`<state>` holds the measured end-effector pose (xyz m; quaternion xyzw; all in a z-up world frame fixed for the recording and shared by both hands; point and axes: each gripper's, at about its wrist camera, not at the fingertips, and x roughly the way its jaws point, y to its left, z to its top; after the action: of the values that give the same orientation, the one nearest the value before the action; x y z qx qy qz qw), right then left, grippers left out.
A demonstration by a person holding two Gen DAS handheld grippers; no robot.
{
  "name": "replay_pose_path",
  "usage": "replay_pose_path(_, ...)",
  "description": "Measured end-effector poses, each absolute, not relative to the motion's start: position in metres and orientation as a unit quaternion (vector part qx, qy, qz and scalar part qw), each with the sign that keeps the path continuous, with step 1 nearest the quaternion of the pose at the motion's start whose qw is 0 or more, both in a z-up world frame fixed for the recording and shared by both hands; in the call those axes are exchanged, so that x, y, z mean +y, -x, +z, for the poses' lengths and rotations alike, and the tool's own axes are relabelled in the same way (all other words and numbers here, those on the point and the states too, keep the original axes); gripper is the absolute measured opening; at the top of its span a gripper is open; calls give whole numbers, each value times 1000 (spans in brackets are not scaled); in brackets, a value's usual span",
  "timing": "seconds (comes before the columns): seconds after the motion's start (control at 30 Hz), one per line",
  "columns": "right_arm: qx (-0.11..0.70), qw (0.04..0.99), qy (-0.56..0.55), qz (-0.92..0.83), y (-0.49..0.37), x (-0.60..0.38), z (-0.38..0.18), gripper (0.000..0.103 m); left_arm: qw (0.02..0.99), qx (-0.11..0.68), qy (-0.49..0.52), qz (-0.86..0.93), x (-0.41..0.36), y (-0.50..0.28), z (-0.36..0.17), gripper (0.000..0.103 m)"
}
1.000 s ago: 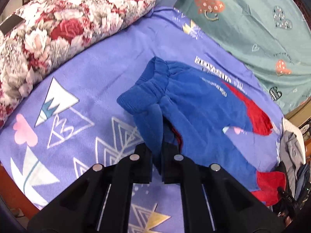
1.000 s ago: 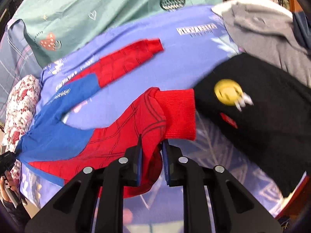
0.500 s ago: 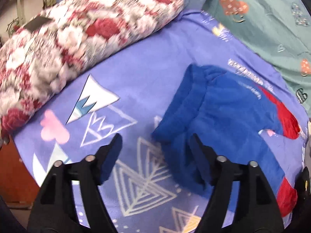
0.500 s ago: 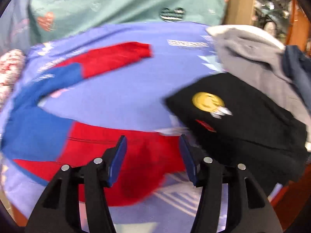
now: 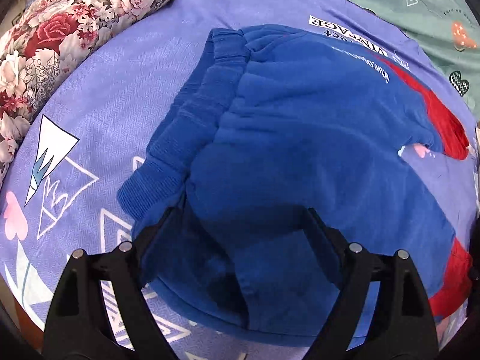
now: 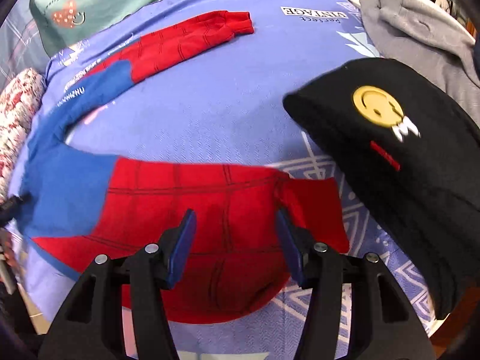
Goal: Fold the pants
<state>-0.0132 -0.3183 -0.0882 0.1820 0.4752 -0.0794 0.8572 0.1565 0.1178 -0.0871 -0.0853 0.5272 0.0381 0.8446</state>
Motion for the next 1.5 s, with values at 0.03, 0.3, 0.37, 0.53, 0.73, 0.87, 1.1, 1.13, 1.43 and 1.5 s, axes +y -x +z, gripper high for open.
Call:
replay_pose_path(0.03,465,861,-194,-65,6,-320,-79,57,846,524,92,35,118,-160,-80,86)
replay_pose_path(0.3,397,885,-222,-96,-130,-349,-46,81,922,376,65,68,112,-219,-3,97)
replay_pose_path(0.37,408,881,-208,-121,-166,-354,-58,81,926,364,64,77,116,-239,-1,98)
replay_pose_path(0.53,431,855,-256,-131,-210,-370,-97,79,908,409,39,82,124,-289,-43,98)
replay_pose_path(0.73,422,855,-265,-143,-221,-373,-104,20,890,447,51,75,133,-294,-83,98)
replay_pose_path(0.87,387,868,-274,-148,-200,-380,-76,7,894,440,30,79,132,-298,-87,98)
replay_pose_path(1.1,375,878,-249,-163,-145,-388,-51,7,890,448,23,81,133,-301,-93,99)
replay_pose_path(1.13,396,872,-234,-166,-148,-391,-66,7,890,449,19,79,132,-301,-94,99)
replay_pose_path(1.43,420,855,-101,-288,-139,-378,-60,59,899,432,-12,75,136,-287,-69,99)
replay_pose_path(1.5,370,885,-98,-266,-139,-369,-43,59,902,425,-19,73,136,-285,-63,99)
